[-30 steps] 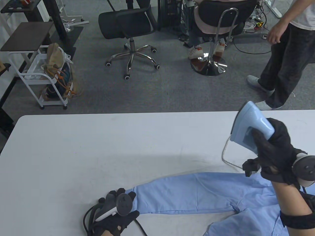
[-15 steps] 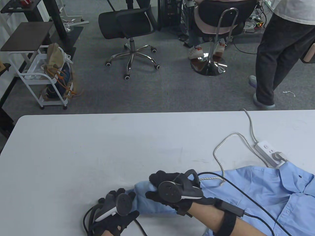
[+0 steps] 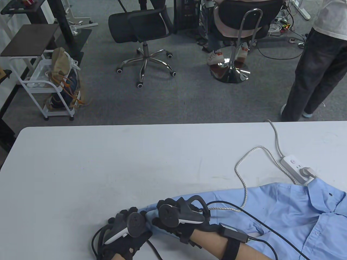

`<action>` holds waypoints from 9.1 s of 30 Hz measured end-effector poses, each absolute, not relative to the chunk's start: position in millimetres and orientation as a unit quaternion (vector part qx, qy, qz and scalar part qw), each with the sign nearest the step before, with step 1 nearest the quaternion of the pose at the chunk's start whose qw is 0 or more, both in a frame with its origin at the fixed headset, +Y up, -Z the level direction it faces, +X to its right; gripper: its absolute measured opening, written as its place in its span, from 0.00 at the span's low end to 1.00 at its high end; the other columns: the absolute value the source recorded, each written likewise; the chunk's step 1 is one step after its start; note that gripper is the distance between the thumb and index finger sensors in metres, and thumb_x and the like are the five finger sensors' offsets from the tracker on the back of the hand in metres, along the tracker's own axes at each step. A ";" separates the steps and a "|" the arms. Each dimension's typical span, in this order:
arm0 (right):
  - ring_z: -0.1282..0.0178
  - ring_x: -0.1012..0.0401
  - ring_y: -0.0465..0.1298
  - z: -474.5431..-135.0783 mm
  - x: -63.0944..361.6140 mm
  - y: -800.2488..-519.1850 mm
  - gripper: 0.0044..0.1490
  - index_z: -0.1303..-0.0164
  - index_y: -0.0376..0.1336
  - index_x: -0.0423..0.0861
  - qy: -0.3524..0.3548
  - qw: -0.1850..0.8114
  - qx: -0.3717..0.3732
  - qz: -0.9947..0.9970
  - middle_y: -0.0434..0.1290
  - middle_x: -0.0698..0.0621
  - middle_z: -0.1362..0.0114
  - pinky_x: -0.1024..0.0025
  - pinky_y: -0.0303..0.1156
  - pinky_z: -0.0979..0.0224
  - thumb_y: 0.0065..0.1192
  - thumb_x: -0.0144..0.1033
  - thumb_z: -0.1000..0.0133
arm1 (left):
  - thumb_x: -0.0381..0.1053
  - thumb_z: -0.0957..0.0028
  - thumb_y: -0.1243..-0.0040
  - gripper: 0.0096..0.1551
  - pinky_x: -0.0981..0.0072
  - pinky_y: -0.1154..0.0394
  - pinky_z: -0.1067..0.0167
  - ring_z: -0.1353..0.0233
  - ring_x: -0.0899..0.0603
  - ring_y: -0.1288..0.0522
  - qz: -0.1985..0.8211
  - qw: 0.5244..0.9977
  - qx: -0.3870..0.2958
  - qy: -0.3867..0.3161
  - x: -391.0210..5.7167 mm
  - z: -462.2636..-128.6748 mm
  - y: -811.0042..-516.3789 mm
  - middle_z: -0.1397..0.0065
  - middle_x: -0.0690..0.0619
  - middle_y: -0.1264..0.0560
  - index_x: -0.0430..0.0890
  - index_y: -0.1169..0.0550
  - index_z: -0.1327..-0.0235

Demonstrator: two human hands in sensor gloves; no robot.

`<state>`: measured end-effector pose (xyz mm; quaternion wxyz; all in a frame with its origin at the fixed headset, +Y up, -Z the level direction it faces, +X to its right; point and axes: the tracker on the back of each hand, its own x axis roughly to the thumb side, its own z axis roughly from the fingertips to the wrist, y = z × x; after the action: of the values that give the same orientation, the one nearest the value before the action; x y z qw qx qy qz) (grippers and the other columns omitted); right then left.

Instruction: Iron long-sleeve shirt with electric iron on table

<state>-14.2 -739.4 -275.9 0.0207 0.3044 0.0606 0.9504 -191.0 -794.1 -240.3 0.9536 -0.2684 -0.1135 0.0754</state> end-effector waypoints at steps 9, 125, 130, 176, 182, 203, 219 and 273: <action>0.67 0.62 0.79 -275.6 -22.5 -741.3 0.46 0.29 0.61 0.33 0.063 -0.012 0.240 0.969 0.74 0.42 0.44 0.55 0.80 0.54 0.58 0.62 0.38 | 0.63 0.37 0.50 0.44 0.14 0.55 0.33 0.15 0.20 0.47 0.036 0.979 -0.187 -0.076 -179.0 -236.1 -793.3 0.11 0.32 0.48 0.41 0.41 0.14; 0.69 0.60 0.80 -274.1 0.4 -739.1 0.46 0.29 0.62 0.32 0.067 -0.004 0.165 0.984 0.76 0.42 0.48 0.52 0.80 0.55 0.58 0.60 0.38 | 0.64 0.36 0.51 0.44 0.14 0.56 0.33 0.15 0.21 0.50 0.051 0.977 -0.195 -0.075 -184.8 -236.6 -796.3 0.11 0.33 0.50 0.41 0.42 0.14; 0.70 0.60 0.80 -287.7 37.4 -739.9 0.46 0.29 0.62 0.32 0.063 -0.014 0.123 0.990 0.76 0.42 0.48 0.52 0.80 0.56 0.58 0.59 0.38 | 0.63 0.36 0.51 0.44 0.14 0.57 0.33 0.15 0.21 0.50 0.053 0.976 -0.196 -0.073 -184.9 -236.2 -796.4 0.11 0.34 0.50 0.41 0.41 0.14; 0.66 0.56 0.82 -314.2 295.3 -740.0 0.47 0.28 0.60 0.29 0.056 -0.151 -0.112 0.981 0.75 0.37 0.45 0.47 0.80 0.53 0.48 0.58 0.37 | 0.64 0.37 0.52 0.45 0.13 0.58 0.33 0.14 0.21 0.50 0.047 0.976 -0.199 -0.073 -185.8 -236.2 -796.1 0.10 0.35 0.50 0.42 0.42 0.13; 0.64 0.55 0.82 -329.9 279.2 -710.5 0.47 0.27 0.62 0.33 0.217 -0.289 -0.081 0.929 0.77 0.40 0.45 0.48 0.79 0.52 0.50 0.62 0.38 | 0.64 0.37 0.52 0.45 0.13 0.58 0.33 0.15 0.21 0.50 0.047 0.976 -0.200 -0.078 -186.3 -236.3 -796.0 0.10 0.34 0.51 0.42 0.43 0.13; 0.47 0.48 0.87 -376.0 366.0 -699.6 0.39 0.25 0.58 0.37 -0.123 0.330 -0.149 0.924 0.70 0.33 0.28 0.43 0.83 0.42 0.69 0.45 0.38 | 0.65 0.37 0.51 0.45 0.13 0.58 0.34 0.15 0.20 0.52 0.064 0.971 -0.216 -0.076 -188.0 -237.1 -795.6 0.10 0.34 0.52 0.42 0.43 0.13; 0.41 0.46 0.85 -412.2 351.9 -755.4 0.43 0.23 0.54 0.35 -0.105 0.200 -0.136 0.965 0.69 0.34 0.28 0.42 0.80 0.38 0.64 0.49 0.38 | 0.65 0.37 0.52 0.46 0.13 0.59 0.34 0.15 0.20 0.53 0.079 0.970 -0.218 -0.075 -188.9 -239.0 -795.8 0.10 0.33 0.52 0.42 0.43 0.12; 0.21 0.32 0.67 -406.4 425.2 -762.6 0.34 0.17 0.54 0.45 0.125 -0.118 -0.069 0.983 0.56 0.35 0.15 0.20 0.55 0.25 0.59 0.34 0.34 | 0.67 0.37 0.53 0.47 0.13 0.59 0.34 0.15 0.19 0.54 0.096 0.966 -0.228 -0.079 -191.7 -241.7 -796.5 0.10 0.33 0.53 0.41 0.43 0.12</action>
<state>425.2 -762.6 -406.4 -0.1179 -0.0691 0.1253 0.9827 -191.7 -796.5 -241.7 0.9657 -0.2280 -0.0792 0.0963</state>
